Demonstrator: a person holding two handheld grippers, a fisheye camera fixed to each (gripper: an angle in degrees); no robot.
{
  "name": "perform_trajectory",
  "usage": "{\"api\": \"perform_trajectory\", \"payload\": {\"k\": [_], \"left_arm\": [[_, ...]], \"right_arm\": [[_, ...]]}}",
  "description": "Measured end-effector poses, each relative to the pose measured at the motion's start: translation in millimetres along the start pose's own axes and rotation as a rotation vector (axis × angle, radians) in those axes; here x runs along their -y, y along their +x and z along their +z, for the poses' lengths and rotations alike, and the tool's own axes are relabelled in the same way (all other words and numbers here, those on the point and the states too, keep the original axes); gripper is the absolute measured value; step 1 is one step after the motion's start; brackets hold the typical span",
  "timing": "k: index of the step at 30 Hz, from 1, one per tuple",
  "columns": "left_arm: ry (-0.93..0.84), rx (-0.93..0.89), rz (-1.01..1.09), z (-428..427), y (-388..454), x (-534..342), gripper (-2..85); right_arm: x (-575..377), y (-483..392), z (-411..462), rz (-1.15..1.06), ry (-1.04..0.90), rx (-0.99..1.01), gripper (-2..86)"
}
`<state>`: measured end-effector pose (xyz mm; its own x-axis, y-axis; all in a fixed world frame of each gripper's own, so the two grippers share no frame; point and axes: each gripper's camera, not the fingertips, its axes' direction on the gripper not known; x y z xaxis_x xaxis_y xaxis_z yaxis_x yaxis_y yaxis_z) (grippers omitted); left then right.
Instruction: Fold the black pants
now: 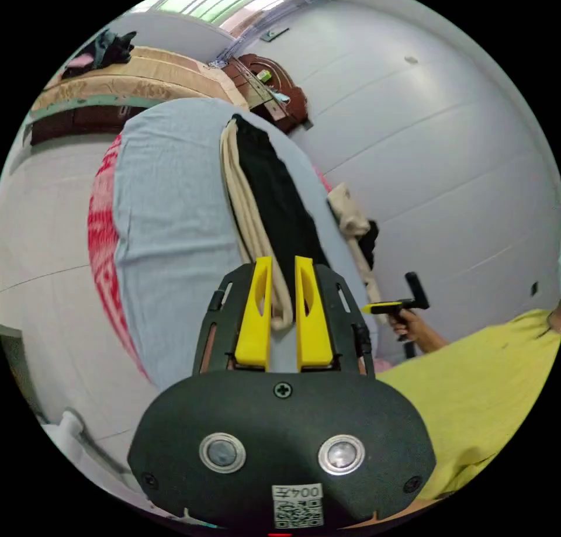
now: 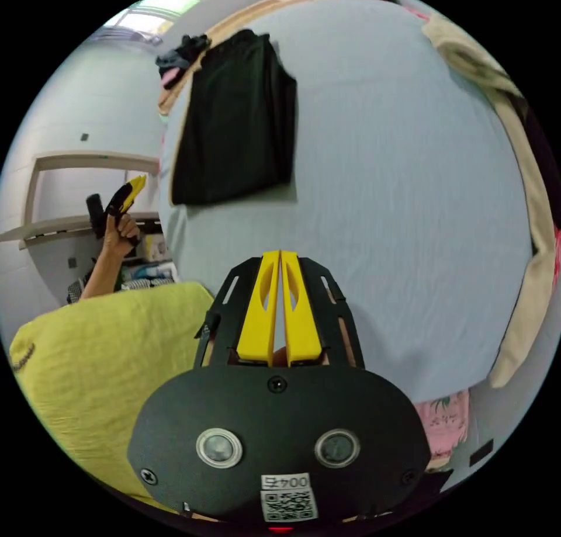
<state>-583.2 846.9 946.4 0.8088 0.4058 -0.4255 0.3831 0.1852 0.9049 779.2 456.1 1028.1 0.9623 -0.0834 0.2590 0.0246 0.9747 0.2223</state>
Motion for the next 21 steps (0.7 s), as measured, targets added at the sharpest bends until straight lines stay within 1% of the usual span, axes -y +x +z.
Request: {"api": "perform_trajectory", "payload": {"k": [2, 3, 5, 6, 8, 10, 12, 15, 17, 21], "left_arm": [[-0.06, 0.089, 0.025, 17, 20, -51, 8.3], [-0.093, 0.107, 0.036, 30, 30, -76, 9.1], [-0.144, 0.131, 0.085, 49, 46, -99, 10.0], [-0.173, 0.192, 0.137, 59, 57, -107, 10.5], [-0.183, 0.257, 0.214, 70, 71, -111, 11.0], [-0.19, 0.272, 0.248, 78, 75, -108, 11.4], [-0.171, 0.261, 0.269, 82, 74, -99, 11.8], [-0.182, 0.244, 0.303, 88, 68, -90, 11.9], [-0.202, 0.238, 0.33, 94, 64, -88, 12.1], [-0.233, 0.218, 0.404, 108, 60, -87, 12.5]], "right_arm": [[-50, -6, 41, 0.012, -0.085, -0.051, -0.7], [-60, -8, 50, 0.014, -0.104, -0.068, -0.7], [-85, -17, 78, 0.007, -0.158, -0.12, -0.7], [-89, -19, 83, 0.0, -0.159, -0.141, -0.7], [-98, -25, 104, -0.031, -0.185, -0.23, -0.7], [-101, -27, 120, -0.042, -0.211, -0.286, -0.7], [-105, -27, 123, -0.062, -0.176, -0.276, -0.7], [-105, -17, 129, 0.008, -0.182, -0.201, -0.7], [-104, -8, 135, 0.062, -0.207, -0.142, -0.6], [-101, 1, 145, 0.127, -0.265, -0.09, -0.6]]}}
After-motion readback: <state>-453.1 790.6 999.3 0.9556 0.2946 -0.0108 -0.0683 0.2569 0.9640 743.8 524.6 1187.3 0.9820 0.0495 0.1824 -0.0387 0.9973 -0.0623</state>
